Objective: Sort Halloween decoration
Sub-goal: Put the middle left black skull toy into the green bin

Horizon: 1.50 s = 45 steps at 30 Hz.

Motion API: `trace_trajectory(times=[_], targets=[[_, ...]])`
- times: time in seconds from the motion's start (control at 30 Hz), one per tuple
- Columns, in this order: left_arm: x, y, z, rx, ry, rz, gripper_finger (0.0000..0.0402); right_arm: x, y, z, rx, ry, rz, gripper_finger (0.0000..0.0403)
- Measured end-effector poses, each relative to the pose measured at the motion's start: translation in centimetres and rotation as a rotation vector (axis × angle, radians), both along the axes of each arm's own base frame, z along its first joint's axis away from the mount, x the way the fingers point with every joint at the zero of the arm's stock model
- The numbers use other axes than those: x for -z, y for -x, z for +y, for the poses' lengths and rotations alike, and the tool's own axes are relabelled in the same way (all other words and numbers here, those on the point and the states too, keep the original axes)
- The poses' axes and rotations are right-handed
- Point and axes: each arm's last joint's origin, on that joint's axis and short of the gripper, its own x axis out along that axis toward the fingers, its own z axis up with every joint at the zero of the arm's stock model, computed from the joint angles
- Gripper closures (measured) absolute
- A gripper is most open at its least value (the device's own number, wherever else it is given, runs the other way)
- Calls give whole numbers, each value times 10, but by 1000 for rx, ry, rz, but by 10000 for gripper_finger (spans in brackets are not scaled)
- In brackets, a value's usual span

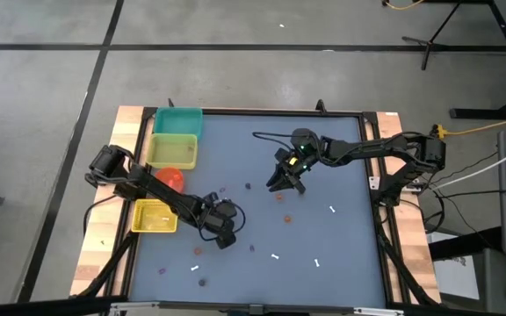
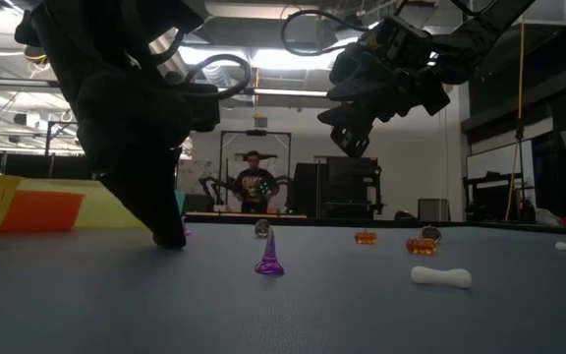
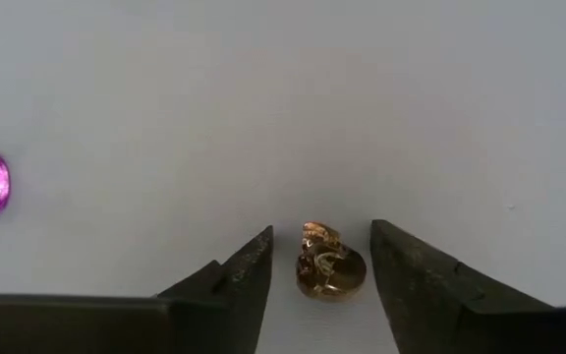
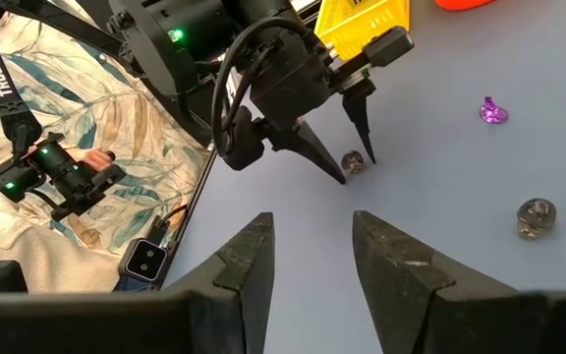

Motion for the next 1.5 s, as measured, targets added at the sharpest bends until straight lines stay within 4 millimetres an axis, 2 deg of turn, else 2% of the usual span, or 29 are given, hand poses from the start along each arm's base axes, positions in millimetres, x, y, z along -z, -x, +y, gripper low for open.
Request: trace_trajectory(times=[0.73, 1.07, 1.5], targets=[[1, 1, 0, 8, -4, 10, 324, 0, 0, 0, 0, 0, 0, 265], [0, 1, 0, 8, -3, 6, 327, 0, 0, 0, 0, 0, 0, 265], [-17, -1, 5, -7, 3, -21, 328, 0, 0, 0, 0, 0, 0, 265]])
